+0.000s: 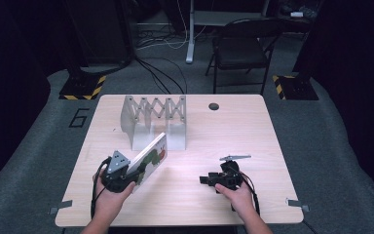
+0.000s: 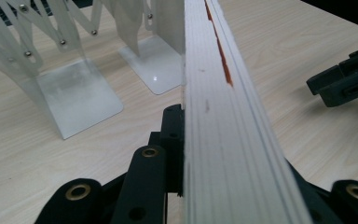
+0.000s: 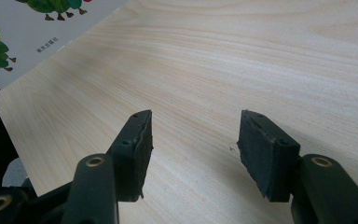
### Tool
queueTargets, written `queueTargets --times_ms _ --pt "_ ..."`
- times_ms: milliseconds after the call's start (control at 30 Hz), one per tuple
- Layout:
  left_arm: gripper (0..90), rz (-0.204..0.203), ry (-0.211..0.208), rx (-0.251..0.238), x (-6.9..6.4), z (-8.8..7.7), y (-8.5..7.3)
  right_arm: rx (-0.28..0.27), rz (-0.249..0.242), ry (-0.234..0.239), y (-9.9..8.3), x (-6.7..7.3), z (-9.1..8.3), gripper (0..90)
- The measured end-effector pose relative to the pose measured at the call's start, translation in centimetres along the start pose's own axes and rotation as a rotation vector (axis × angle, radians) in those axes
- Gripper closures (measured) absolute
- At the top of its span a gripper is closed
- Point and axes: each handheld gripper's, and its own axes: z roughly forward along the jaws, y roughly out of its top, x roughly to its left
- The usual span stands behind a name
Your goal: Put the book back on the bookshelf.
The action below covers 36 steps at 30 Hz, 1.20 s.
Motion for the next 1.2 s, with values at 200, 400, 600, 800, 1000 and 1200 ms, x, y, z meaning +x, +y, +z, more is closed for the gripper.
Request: queueTargets --times_ms 200,400,600,800,1000,1200 --pt "75.9 -0.028 0.029 -0.007 0.6 -0.2 0.2 0.001 -0.01 0.002 0.2 0.1 0.3 44.4" --pt "75.9 -0.054 0.065 -0.018 1.4 -0.4 0.2 -0.001 -0.011 0.002 0.3 0.1 0.3 44.4" --pt "75.9 -0.072 0.098 -0.022 1.9 -0.4 0.1 -0.002 -0.008 0.005 0.3 0.1 0.2 44.4" --pt "75.9 -0.094 0.137 -0.025 2.3 -0.2 0.1 0.0 -0.012 0.003 0.3 0.2 0.3 44.4" --pt "75.9 -0.107 0.155 -0.031 2.7 0.0 0.2 -0.001 -0.01 0.004 0.3 0.2 0.3 44.4" --pt "75.9 -0.122 0.181 -0.04 3.3 0.2 0.3 -0.001 -0.015 0.011 0.4 0.3 0.3 44.4"
